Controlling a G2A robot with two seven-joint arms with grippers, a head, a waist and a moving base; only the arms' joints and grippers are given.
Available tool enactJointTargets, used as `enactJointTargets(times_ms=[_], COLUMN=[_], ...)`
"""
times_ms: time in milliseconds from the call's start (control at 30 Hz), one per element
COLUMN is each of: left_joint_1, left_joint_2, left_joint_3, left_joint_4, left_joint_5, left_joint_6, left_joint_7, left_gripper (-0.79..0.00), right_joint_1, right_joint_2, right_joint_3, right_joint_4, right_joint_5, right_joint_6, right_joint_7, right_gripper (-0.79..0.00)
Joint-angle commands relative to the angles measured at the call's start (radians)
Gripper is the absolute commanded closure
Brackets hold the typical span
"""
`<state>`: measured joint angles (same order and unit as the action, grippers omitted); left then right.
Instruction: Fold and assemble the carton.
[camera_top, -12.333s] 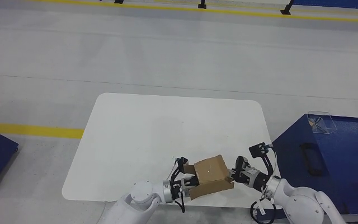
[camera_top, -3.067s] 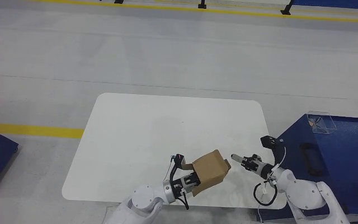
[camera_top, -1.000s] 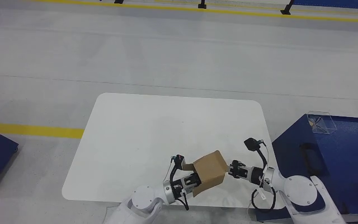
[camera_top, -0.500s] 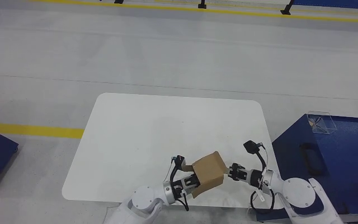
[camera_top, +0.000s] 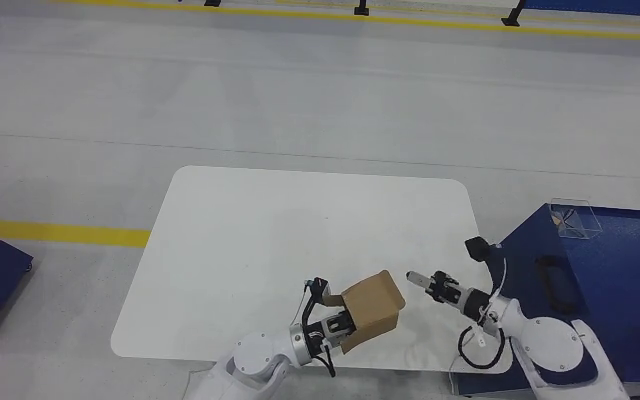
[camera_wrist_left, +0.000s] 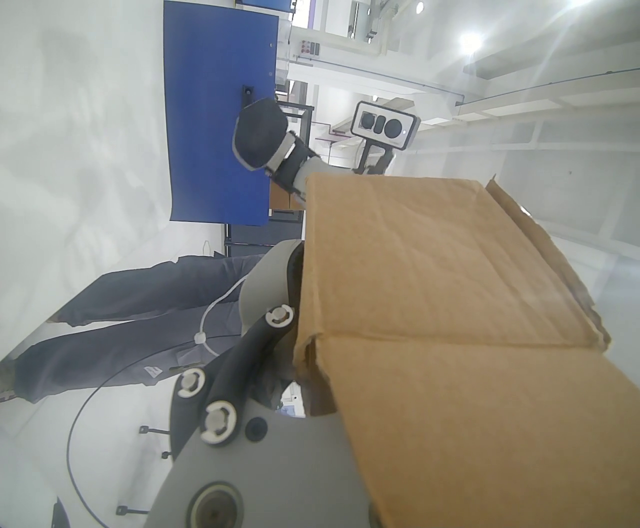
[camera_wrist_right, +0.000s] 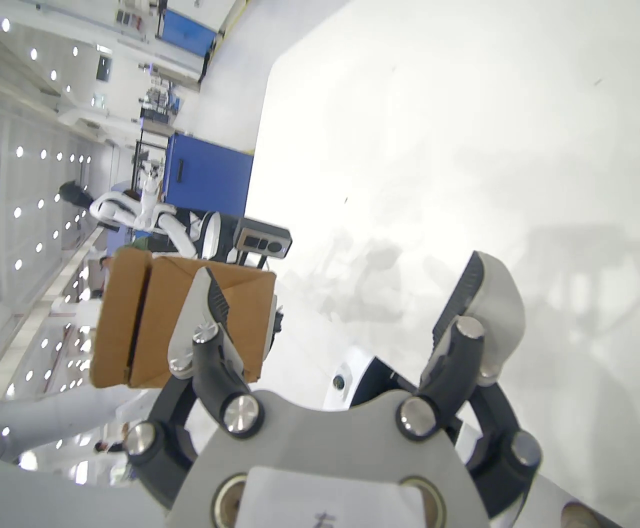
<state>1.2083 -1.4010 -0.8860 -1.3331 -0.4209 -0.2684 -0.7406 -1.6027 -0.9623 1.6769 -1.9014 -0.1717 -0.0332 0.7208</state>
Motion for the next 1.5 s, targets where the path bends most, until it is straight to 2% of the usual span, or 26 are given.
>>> enactJointTargets(times_ms=[0,133,200,267,767,800,833,900,933,967,1067,1167,1267,1333,1467], left_joint_1=[-0.002,-0.006,-0.009,-0.011,-0.010,-0.004,0.007,0.021,0.026,0.029,0.075,0.133,0.167,0.180,0.196], left_joint_2=[0.001,0.002,0.002,0.002,0.002,0.002,0.001,0.000,-0.004,-0.008,-0.031,-0.066,-0.104,-0.125,-0.159], left_joint_3=[-0.002,-0.007,-0.007,-0.008,-0.008,-0.008,-0.008,-0.005,-0.014,-0.002,0.036,0.045,0.076,0.097,0.139], left_joint_4=[-0.001,-0.008,-0.010,-0.011,-0.015,-0.038,-0.068,-0.142,-0.181,-0.235,-0.338,-0.390,-0.439,-0.458,-0.490], left_joint_5=[0.005,0.005,0.009,0.012,0.013,0.016,-0.008,-0.048,-0.069,-0.048,-0.146,-0.375,-0.563,-0.635,-0.758], left_joint_6=[0.002,0.007,0.003,-0.006,-0.003,0.024,0.100,0.343,0.451,0.519,0.677,0.755,0.732,0.657,0.520], left_joint_7=[-0.001,-0.001,-0.001,0.003,0.008,0.029,0.062,0.165,0.283,0.378,0.622,0.913,1.208,1.355,1.511], left_gripper=[0.000,0.000,0.000,0.000,0.000,0.000,0.000,0.000,0.000,0.000,0.000,0.000,0.000,0.000,0.000], right_joint_1=[-0.049,-0.142,-0.181,-0.204,-0.204,-0.204,-0.204,-0.204,-0.204,-0.204,-0.204,-0.204,-0.204,-0.204,-0.204], right_joint_2=[-0.003,-0.015,-0.022,-0.026,-0.026,-0.026,-0.026,-0.026,-0.026,-0.026,-0.026,-0.026,-0.026,-0.026,-0.026], right_joint_3=[0.048,0.142,0.172,0.187,0.187,0.187,0.187,0.187,0.187,0.187,0.187,0.187,0.187,0.187,0.187], right_joint_4=[-0.036,-0.093,-0.112,-0.125,-0.125,-0.125,-0.125,-0.125,-0.125,-0.125,-0.125,-0.125,-0.125,-0.125,-0.125], right_joint_5=[-0.090,-0.126,-0.090,-0.052,-0.052,-0.052,-0.052,-0.052,-0.052,-0.052,-0.052,-0.052,-0.052,-0.052,-0.052], right_joint_6=[0.032,0.081,0.092,0.073,0.073,0.073,0.073,0.073,0.073,0.073,0.073,0.073,0.073,0.073,0.073], right_joint_7=[-0.166,-0.393,-0.455,-0.460,-0.460,-0.460,-0.460,-0.460,-0.460,-0.460,-0.460,-0.460,-0.460,-0.460,-0.460], right_gripper=[-0.785,-0.785,-0.785,-0.785,-0.785,-0.785,-0.785,-0.785,-0.785,-0.785,-0.785,-0.785,-0.785,-0.785,-0.785])
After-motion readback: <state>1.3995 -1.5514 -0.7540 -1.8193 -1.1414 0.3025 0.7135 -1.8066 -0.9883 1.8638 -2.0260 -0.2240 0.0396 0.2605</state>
